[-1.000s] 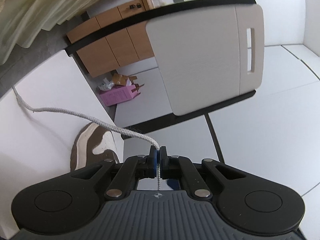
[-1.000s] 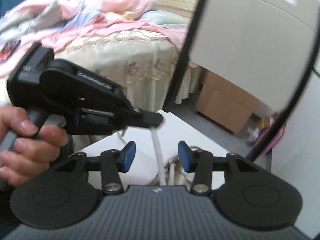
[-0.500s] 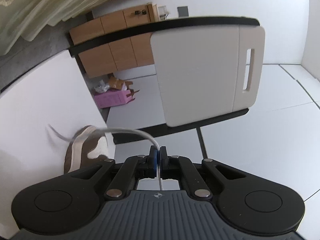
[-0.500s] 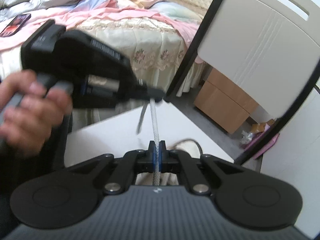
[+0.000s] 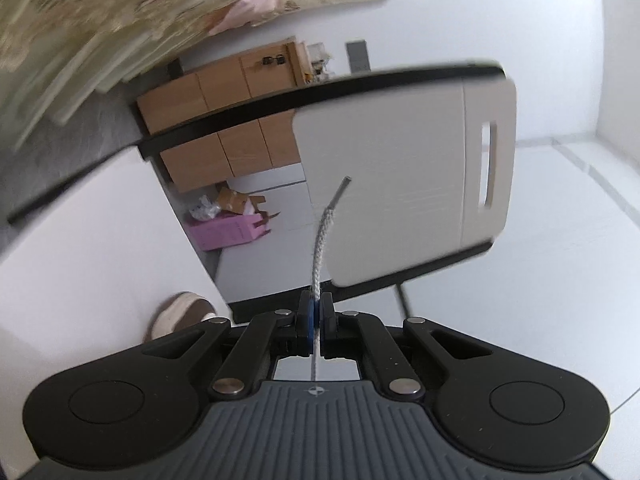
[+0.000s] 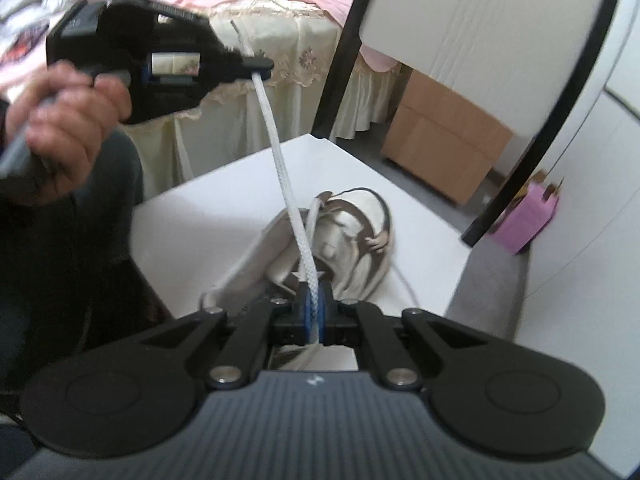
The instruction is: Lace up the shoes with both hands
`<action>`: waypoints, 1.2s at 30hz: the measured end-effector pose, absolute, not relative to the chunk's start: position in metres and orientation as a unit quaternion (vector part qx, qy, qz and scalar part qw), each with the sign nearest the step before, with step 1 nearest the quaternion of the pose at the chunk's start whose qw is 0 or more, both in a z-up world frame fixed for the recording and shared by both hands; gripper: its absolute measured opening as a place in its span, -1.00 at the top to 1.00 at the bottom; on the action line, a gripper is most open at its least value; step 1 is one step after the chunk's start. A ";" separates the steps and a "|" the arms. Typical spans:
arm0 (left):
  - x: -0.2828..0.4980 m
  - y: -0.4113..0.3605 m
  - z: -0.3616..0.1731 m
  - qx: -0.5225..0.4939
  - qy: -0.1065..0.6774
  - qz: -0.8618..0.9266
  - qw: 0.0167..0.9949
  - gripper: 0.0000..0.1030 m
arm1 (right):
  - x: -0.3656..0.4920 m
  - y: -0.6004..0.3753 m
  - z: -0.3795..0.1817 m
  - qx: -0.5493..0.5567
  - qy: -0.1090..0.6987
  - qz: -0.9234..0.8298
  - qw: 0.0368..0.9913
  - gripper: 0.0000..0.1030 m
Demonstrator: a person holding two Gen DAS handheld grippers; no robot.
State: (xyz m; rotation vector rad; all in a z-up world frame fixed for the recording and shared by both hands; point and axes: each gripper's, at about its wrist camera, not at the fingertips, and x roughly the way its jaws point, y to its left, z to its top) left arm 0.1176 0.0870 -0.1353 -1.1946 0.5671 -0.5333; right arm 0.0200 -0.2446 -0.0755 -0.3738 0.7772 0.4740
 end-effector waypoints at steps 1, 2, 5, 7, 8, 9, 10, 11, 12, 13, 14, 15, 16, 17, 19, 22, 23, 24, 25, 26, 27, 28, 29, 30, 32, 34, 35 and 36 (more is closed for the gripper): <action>0.117 0.084 -0.132 -0.531 0.262 -0.245 0.768 0.95 | 0.022 -0.247 -0.075 -0.161 0.375 0.233 0.883 0.82; 0.116 0.080 -0.129 -0.514 0.264 -0.245 0.779 0.95 | 0.025 -0.250 -0.074 -0.141 0.378 0.235 0.884 0.67; 0.115 0.065 -0.122 -0.466 0.274 -0.251 0.803 0.95 | 0.030 -0.262 -0.067 -0.076 0.381 0.244 0.889 0.09; 0.113 0.055 -0.118 -0.434 0.280 -0.257 0.817 0.95 | 0.035 -0.269 -0.062 -0.033 0.375 0.249 0.892 0.09; 0.112 0.048 -0.115 -0.414 0.282 -0.262 0.825 0.95 | 0.037 -0.272 -0.058 -0.013 0.370 0.249 0.895 0.09; 0.111 0.041 -0.113 -0.393 0.284 -0.268 0.833 0.95 | 0.040 -0.275 -0.055 0.007 0.365 0.249 0.897 0.09; 0.109 0.035 -0.112 -0.373 0.286 -0.274 0.839 0.95 | 0.043 -0.277 -0.051 0.027 0.355 0.251 0.900 0.09; 0.107 0.028 -0.110 -0.353 0.287 -0.281 0.845 0.95 | 0.046 -0.278 -0.048 0.043 0.347 0.254 0.902 0.09; 0.105 0.021 -0.109 -0.335 0.289 -0.289 0.849 0.95 | 0.050 -0.278 -0.045 0.059 0.339 0.256 0.903 0.09; 0.103 0.015 -0.109 -0.321 0.292 -0.296 0.851 0.95 | 0.054 -0.276 -0.043 0.071 0.330 0.259 0.905 0.11; 0.101 0.009 -0.108 -0.306 0.295 -0.303 0.853 0.95 | 0.055 -0.272 -0.040 0.072 0.323 0.260 0.907 0.11; 0.099 0.004 -0.108 -0.292 0.298 -0.309 0.855 0.95 | 0.058 -0.268 -0.039 0.069 0.316 0.260 0.910 0.17; 0.097 0.000 -0.107 -0.279 0.298 -0.313 0.858 0.95 | 0.061 -0.262 -0.038 0.064 0.311 0.262 0.911 0.26; 0.095 -0.003 -0.107 -0.266 0.298 -0.318 0.860 0.95 | 0.064 -0.258 -0.038 0.063 0.309 0.265 0.911 0.28; 0.091 -0.010 -0.105 -0.240 0.297 -0.327 0.864 0.95 | 0.069 -0.249 -0.037 0.061 0.304 0.272 0.911 0.37; 0.087 -0.013 -0.105 -0.223 0.296 -0.334 0.867 0.95 | 0.077 -0.238 -0.039 0.052 0.303 0.275 0.911 0.51; 0.086 -0.013 -0.106 -0.221 0.296 -0.335 0.867 0.95 | 0.079 -0.234 -0.040 0.048 0.303 0.276 0.911 0.55; 0.086 -0.013 -0.106 -0.219 0.296 -0.335 0.867 0.95 | 0.081 -0.233 -0.042 0.044 0.303 0.276 0.911 0.64; 0.085 -0.013 -0.106 -0.217 0.295 -0.336 0.868 0.95 | 0.083 -0.232 -0.043 0.045 0.303 0.275 0.911 0.74; 0.084 -0.014 -0.105 -0.215 0.294 -0.336 0.868 0.95 | 0.084 -0.232 -0.044 0.046 0.303 0.273 0.912 0.78; 0.083 -0.014 -0.105 -0.213 0.294 -0.338 0.869 0.95 | 0.084 -0.234 -0.046 0.052 0.302 0.271 0.913 0.79; 0.082 -0.014 -0.105 -0.211 0.294 -0.339 0.868 0.95 | 0.085 -0.236 -0.047 0.058 0.300 0.269 0.913 0.79; 0.082 -0.015 -0.105 -0.209 0.294 -0.341 0.868 0.95 | 0.086 -0.237 -0.048 0.063 0.301 0.265 0.914 0.79; 0.081 -0.016 -0.105 -0.208 0.294 -0.343 0.868 0.95 | 0.087 -0.239 -0.050 0.069 0.303 0.264 0.913 0.80; 0.080 -0.018 -0.105 -0.200 0.293 -0.347 0.868 0.95 | 0.087 -0.241 -0.051 0.076 0.307 0.259 0.913 0.79; 0.078 -0.021 -0.104 -0.193 0.293 -0.350 0.869 0.95 | 0.089 -0.244 -0.053 0.086 0.311 0.254 0.912 0.73; 0.078 -0.022 -0.105 -0.190 0.293 -0.350 0.869 0.95 | 0.089 -0.246 -0.054 0.092 0.314 0.251 0.911 0.71; 0.077 -0.023 -0.105 -0.187 0.292 -0.351 0.870 0.95 | 0.090 -0.248 -0.055 0.100 0.319 0.249 0.909 0.65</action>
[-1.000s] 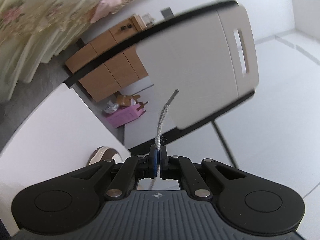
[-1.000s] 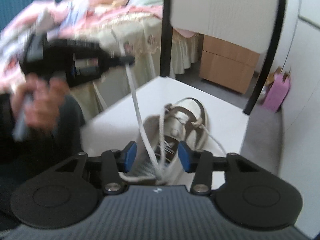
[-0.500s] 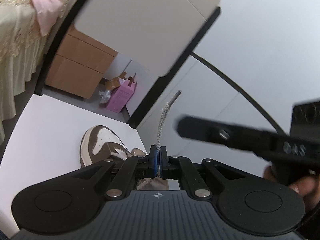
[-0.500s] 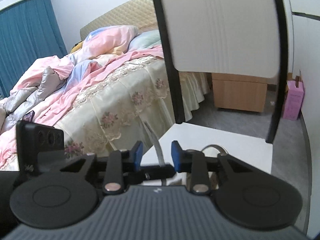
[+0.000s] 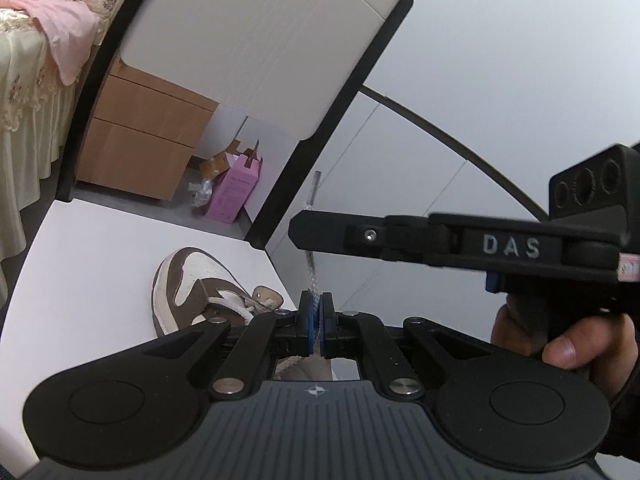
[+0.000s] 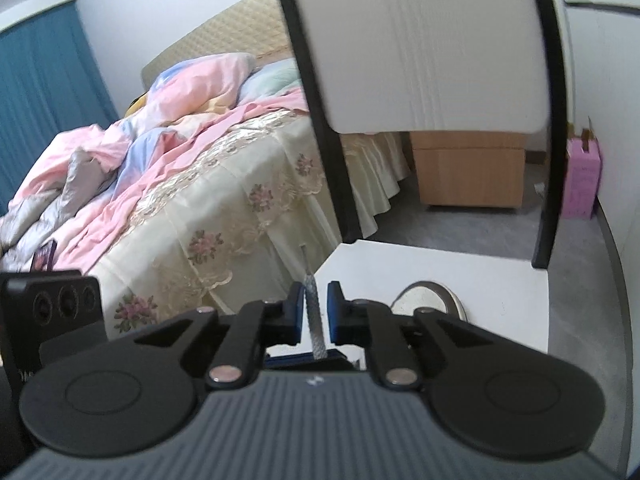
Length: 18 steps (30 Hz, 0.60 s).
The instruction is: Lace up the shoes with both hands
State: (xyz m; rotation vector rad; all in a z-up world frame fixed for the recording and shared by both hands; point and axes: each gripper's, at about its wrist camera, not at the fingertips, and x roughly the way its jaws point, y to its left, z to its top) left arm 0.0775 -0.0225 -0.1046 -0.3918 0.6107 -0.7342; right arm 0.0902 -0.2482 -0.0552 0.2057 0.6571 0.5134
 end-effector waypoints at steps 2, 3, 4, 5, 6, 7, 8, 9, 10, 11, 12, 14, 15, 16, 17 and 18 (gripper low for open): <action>0.077 -0.024 -0.104 -0.184 0.291 -0.351 0.871 0.95 | 0.091 -0.251 -0.058 0.111 0.325 0.247 0.906 0.65; 0.077 -0.024 -0.104 -0.184 0.292 -0.351 0.870 0.95 | 0.091 -0.252 -0.059 0.113 0.327 0.246 0.905 0.65; 0.078 -0.024 -0.105 -0.184 0.294 -0.352 0.870 0.95 | 0.092 -0.254 -0.060 0.118 0.328 0.246 0.904 0.65; 0.078 -0.024 -0.104 -0.184 0.294 -0.352 0.870 0.95 | 0.092 -0.256 -0.061 0.128 0.329 0.248 0.902 0.65; 0.078 -0.024 -0.104 -0.184 0.294 -0.352 0.870 0.95 | 0.092 -0.259 -0.062 0.138 0.330 0.251 0.899 0.65; 0.078 -0.024 -0.104 -0.183 0.294 -0.352 0.870 0.95 | 0.092 -0.260 -0.062 0.142 0.330 0.252 0.898 0.65; 0.078 -0.024 -0.104 -0.183 0.294 -0.352 0.870 0.95 | 0.091 -0.261 -0.062 0.147 0.330 0.254 0.897 0.65; 0.078 -0.024 -0.104 -0.182 0.294 -0.352 0.870 0.95 | 0.091 -0.262 -0.063 0.152 0.330 0.255 0.896 0.65; 0.078 -0.025 -0.104 -0.180 0.295 -0.352 0.870 0.95 | 0.091 -0.262 -0.063 0.154 0.331 0.255 0.896 0.67; 0.077 -0.025 -0.104 -0.179 0.295 -0.352 0.870 0.95 | 0.091 -0.263 -0.063 0.157 0.330 0.255 0.895 0.71; 0.077 -0.026 -0.103 -0.177 0.296 -0.353 0.870 0.95 | 0.091 -0.263 -0.064 0.160 0.329 0.256 0.895 0.81; 0.077 -0.027 -0.103 -0.175 0.295 -0.352 0.871 0.95 | 0.089 -0.264 -0.062 0.165 0.321 0.257 0.897 0.90; 0.077 -0.027 -0.103 -0.175 0.294 -0.352 0.871 0.95 | 0.089 -0.264 -0.061 0.166 0.319 0.256 0.898 0.92; 0.077 -0.027 -0.103 -0.174 0.295 -0.351 0.871 0.95 | 0.088 -0.264 -0.061 0.164 0.316 0.252 0.900 0.92; 0.077 -0.026 -0.103 -0.174 0.296 -0.350 0.871 0.95 | 0.088 -0.265 -0.059 0.159 0.312 0.245 0.904 0.92; 0.078 -0.026 -0.103 -0.173 0.297 -0.348 0.872 0.95 | 0.088 -0.265 -0.058 0.151 0.310 0.240 0.908 0.92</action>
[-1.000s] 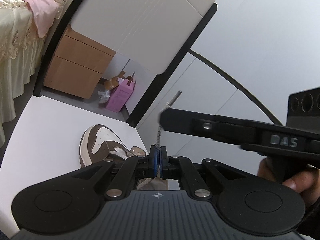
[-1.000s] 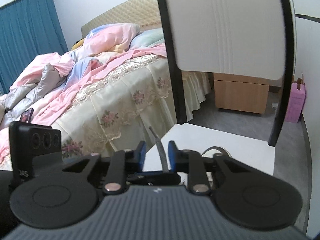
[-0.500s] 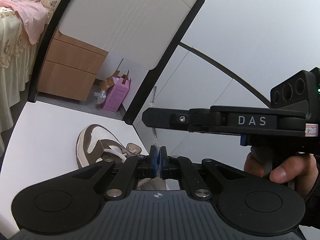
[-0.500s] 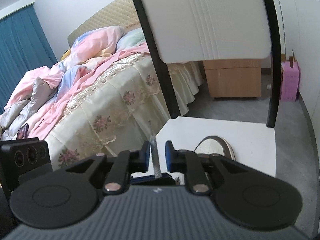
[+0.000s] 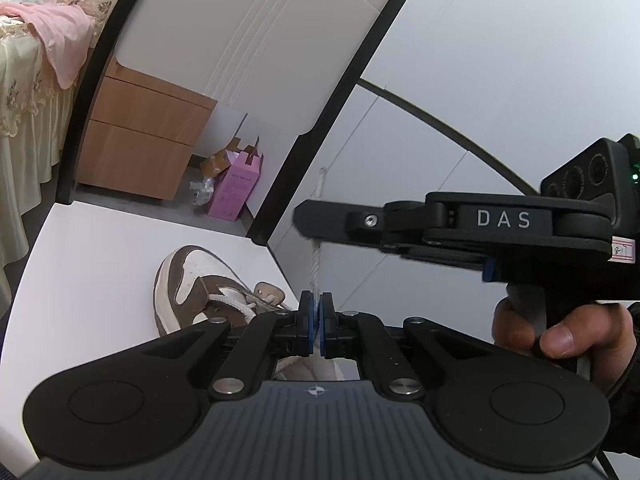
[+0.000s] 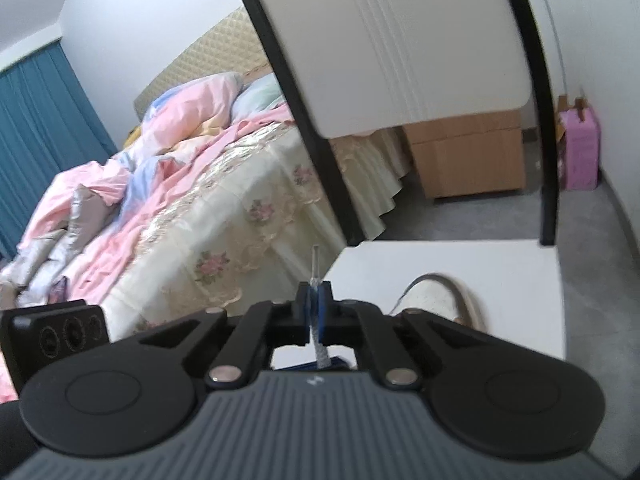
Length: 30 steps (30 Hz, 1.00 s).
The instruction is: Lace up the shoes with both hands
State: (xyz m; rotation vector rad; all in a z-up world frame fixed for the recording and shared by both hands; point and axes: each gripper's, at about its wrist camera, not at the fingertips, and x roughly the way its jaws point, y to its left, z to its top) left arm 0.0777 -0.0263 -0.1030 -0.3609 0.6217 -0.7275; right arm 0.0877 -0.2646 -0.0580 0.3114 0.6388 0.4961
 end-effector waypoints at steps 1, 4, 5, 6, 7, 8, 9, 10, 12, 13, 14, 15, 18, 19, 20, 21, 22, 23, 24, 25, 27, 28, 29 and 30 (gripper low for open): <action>0.078 -0.026 -0.103 -0.172 0.298 -0.346 0.873 0.95 | 0.088 -0.265 -0.056 0.144 0.306 0.234 0.912 0.93; 0.079 -0.025 -0.103 -0.169 0.295 -0.344 0.875 0.93 | 0.089 -0.268 -0.048 0.121 0.294 0.216 0.923 0.93; 0.080 -0.025 -0.104 -0.169 0.296 -0.343 0.875 0.93 | 0.090 -0.268 -0.045 0.106 0.291 0.211 0.927 0.93; 0.080 -0.024 -0.104 -0.167 0.298 -0.342 0.876 0.92 | 0.091 -0.267 -0.041 0.090 0.288 0.206 0.931 0.93; 0.081 -0.024 -0.103 -0.164 0.299 -0.339 0.877 0.92 | 0.092 -0.265 -0.038 0.064 0.283 0.201 0.936 0.93; 0.081 -0.022 -0.102 -0.159 0.298 -0.334 0.880 0.92 | 0.094 -0.263 -0.034 0.037 0.279 0.196 0.939 0.93; 0.081 -0.021 -0.102 -0.155 0.297 -0.329 0.883 0.92 | 0.095 -0.261 -0.031 0.009 0.274 0.190 0.943 0.93; 0.081 -0.019 -0.102 -0.150 0.297 -0.323 0.886 0.92 | 0.097 -0.256 -0.027 -0.033 0.269 0.186 0.944 0.93; 0.085 -0.016 -0.104 -0.146 0.305 -0.306 0.890 0.92 | 0.102 -0.249 -0.024 -0.094 0.261 0.178 0.944 0.92; 0.087 -0.014 -0.105 -0.146 0.309 -0.298 0.891 0.92 | 0.106 -0.246 -0.022 -0.123 0.258 0.172 0.943 0.92; 0.090 -0.012 -0.106 -0.147 0.312 -0.290 0.893 0.92 | 0.111 -0.244 -0.021 -0.150 0.256 0.165 0.941 0.92; 0.092 -0.010 -0.108 -0.147 0.316 -0.283 0.894 0.92 | 0.117 -0.241 -0.019 -0.177 0.252 0.158 0.938 0.92; 0.097 -0.007 -0.112 -0.144 0.325 -0.264 0.896 0.92 | 0.136 -0.238 -0.014 -0.235 0.243 0.139 0.931 0.92; 0.099 -0.007 -0.114 -0.141 0.330 -0.259 0.897 0.92 | 0.140 -0.236 -0.015 -0.256 0.244 0.140 0.925 0.92; 0.102 -0.008 -0.116 -0.139 0.334 -0.254 0.897 0.92 | 0.145 -0.233 -0.015 -0.277 0.245 0.142 0.918 0.92; 0.105 -0.009 -0.118 -0.136 0.337 -0.251 0.897 0.92 | 0.149 -0.230 -0.016 -0.298 0.246 0.144 0.911 0.92; 0.108 -0.010 -0.120 -0.133 0.340 -0.248 0.897 0.92 | 0.152 -0.225 -0.021 -0.325 0.252 0.154 0.898 0.92; 0.110 -0.011 -0.122 -0.129 0.343 -0.246 0.897 0.92 | 0.155 -0.219 -0.028 -0.347 0.265 0.168 0.884 0.92; 0.112 -0.012 -0.125 -0.126 0.344 -0.245 0.898 0.92 | 0.157 -0.213 -0.034 -0.367 0.278 0.181 0.869 0.92; 0.113 -0.014 -0.127 -0.118 0.344 -0.240 0.900 0.92 | 0.158 -0.206 -0.045 -0.393 0.294 0.195 0.849 0.92; 0.117 -0.018 -0.132 -0.106 0.348 -0.235 0.901 0.92 | 0.157 -0.194 -0.066 -0.441 0.318 0.224 0.809 0.92; 0.119 -0.020 -0.134 -0.105 0.352 -0.238 0.899 0.92 | 0.157 -0.190 -0.075 -0.458 0.326 0.238 0.792 0.93; 0.120 -0.021 -0.136 -0.105 0.356 -0.241 0.897 0.92 | 0.157 -0.187 -0.084 -0.474 0.333 0.252 0.775 0.93; 0.121 -0.022 -0.137 -0.104 0.359 -0.244 0.895 0.92 | 0.156 -0.183 -0.093 -0.490 0.341 0.265 0.757 0.93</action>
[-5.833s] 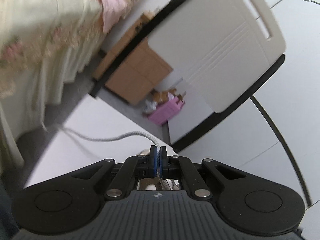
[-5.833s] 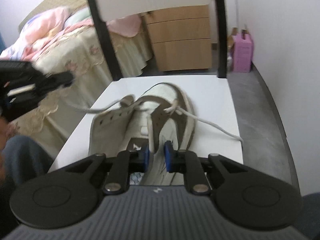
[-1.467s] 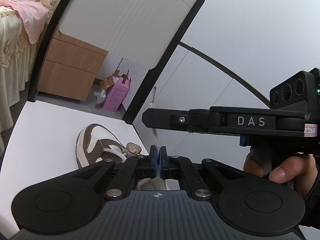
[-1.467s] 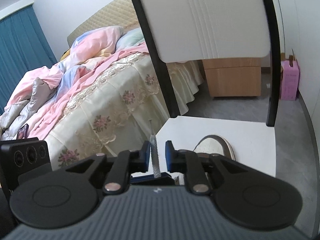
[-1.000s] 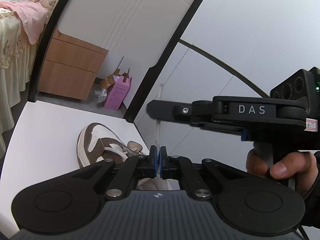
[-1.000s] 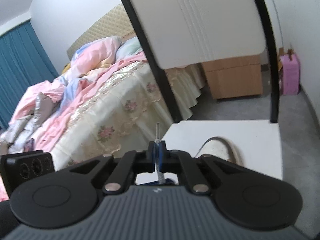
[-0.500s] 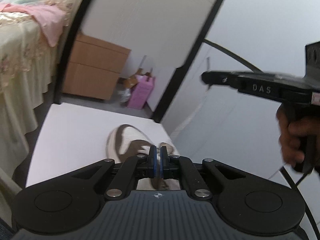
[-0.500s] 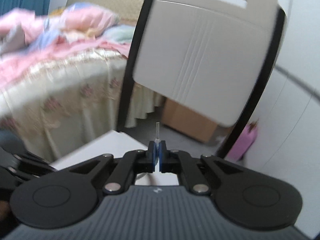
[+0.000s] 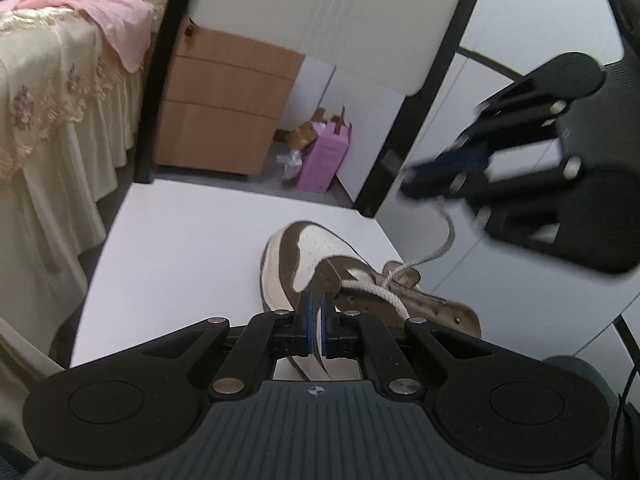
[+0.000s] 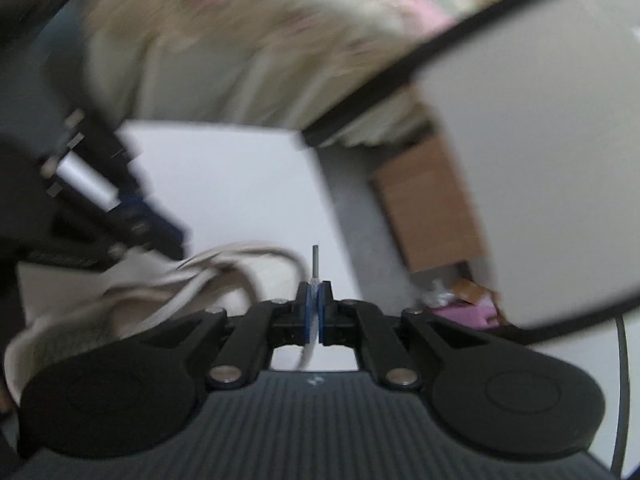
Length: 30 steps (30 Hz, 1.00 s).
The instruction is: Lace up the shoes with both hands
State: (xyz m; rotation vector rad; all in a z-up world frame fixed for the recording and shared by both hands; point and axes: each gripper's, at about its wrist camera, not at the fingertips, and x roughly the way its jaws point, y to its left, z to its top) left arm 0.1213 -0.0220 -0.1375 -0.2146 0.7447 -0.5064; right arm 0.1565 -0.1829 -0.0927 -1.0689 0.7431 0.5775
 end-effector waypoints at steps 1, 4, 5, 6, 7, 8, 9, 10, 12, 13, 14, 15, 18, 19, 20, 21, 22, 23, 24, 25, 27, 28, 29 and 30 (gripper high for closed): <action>0.122 -0.022 -0.138 -0.105 0.362 -0.249 0.892 0.92 | 0.156 -0.179 -0.101 -0.506 0.348 0.278 0.739 0.93; 0.125 -0.021 -0.139 -0.114 0.364 -0.256 0.888 0.92 | 0.159 -0.170 -0.120 -0.537 0.363 0.299 0.700 0.93; 0.127 -0.021 -0.141 -0.114 0.367 -0.255 0.887 0.92 | 0.160 -0.168 -0.126 -0.554 0.365 0.299 0.686 0.93; 0.129 -0.021 -0.142 -0.114 0.372 -0.253 0.886 0.92 | 0.161 -0.165 -0.130 -0.567 0.366 0.304 0.672 0.93; 0.131 -0.020 -0.143 -0.115 0.375 -0.253 0.884 0.92 | 0.162 -0.161 -0.134 -0.579 0.367 0.309 0.659 0.93; 0.131 -0.021 -0.143 -0.116 0.377 -0.255 0.883 0.92 | 0.163 -0.159 -0.137 -0.590 0.366 0.314 0.648 0.93; 0.132 -0.021 -0.144 -0.118 0.378 -0.259 0.881 0.92 | 0.163 -0.156 -0.139 -0.600 0.364 0.319 0.637 0.93; 0.133 -0.021 -0.144 -0.118 0.379 -0.260 0.880 0.92 | 0.164 -0.154 -0.139 -0.605 0.363 0.325 0.629 0.93; 0.135 -0.022 -0.144 -0.117 0.382 -0.262 0.879 0.92 | 0.167 -0.151 -0.140 -0.614 0.367 0.330 0.616 0.93; 0.136 -0.022 -0.144 -0.119 0.382 -0.264 0.878 0.92 | 0.167 -0.149 -0.141 -0.617 0.368 0.331 0.612 0.93; 0.137 -0.022 -0.144 -0.121 0.384 -0.265 0.876 0.92 | 0.167 -0.147 -0.142 -0.620 0.369 0.331 0.608 0.93; 0.137 -0.021 -0.145 -0.124 0.385 -0.266 0.875 0.92 | 0.168 -0.147 -0.144 -0.625 0.371 0.327 0.604 0.93; 0.138 -0.020 -0.146 -0.124 0.389 -0.248 0.879 0.46 | 0.166 -0.143 -0.149 -0.638 0.376 0.316 0.593 0.94; 0.138 -0.020 -0.145 -0.121 0.389 -0.240 0.881 0.31 | 0.166 -0.142 -0.149 -0.638 0.377 0.316 0.593 0.93; 0.139 -0.019 -0.145 -0.123 0.388 -0.239 0.882 0.28 | 0.167 -0.142 -0.150 -0.638 0.378 0.315 0.592 0.94; 0.140 -0.018 -0.146 -0.128 0.389 -0.241 0.880 0.27 | 0.167 -0.141 -0.150 -0.638 0.379 0.315 0.591 0.94; 0.140 -0.017 -0.145 -0.134 0.388 -0.245 0.878 0.21 | 0.168 -0.141 -0.149 -0.637 0.379 0.318 0.591 0.94; 0.140 -0.016 -0.145 -0.138 0.384 -0.247 0.879 0.05 | 0.168 -0.140 -0.149 -0.639 0.378 0.317 0.590 0.94; 0.140 -0.015 -0.144 -0.141 0.380 -0.250 0.879 -0.01 | 0.168 -0.139 -0.149 -0.641 0.376 0.317 0.589 0.94; 0.139 -0.015 -0.143 -0.141 0.375 -0.252 0.881 -0.05 | 0.169 -0.138 -0.150 -0.644 0.375 0.318 0.587 0.94; 0.139 -0.017 -0.142 -0.137 0.369 -0.256 0.883 -0.08 | 0.171 -0.137 -0.152 -0.648 0.373 0.319 0.583 0.94; 0.139 -0.018 -0.142 -0.134 0.367 -0.256 0.884 -0.08 | 0.169 -0.137 -0.152 -0.650 0.370 0.320 0.581 0.94; 0.139 -0.020 -0.143 -0.129 0.367 -0.252 0.886 -0.08 | 0.168 -0.138 -0.152 -0.653 0.368 0.321 0.579 0.94; 0.140 -0.022 -0.143 -0.124 0.369 -0.246 0.888 -0.08 | 0.167 -0.138 -0.151 -0.656 0.365 0.323 0.577 0.94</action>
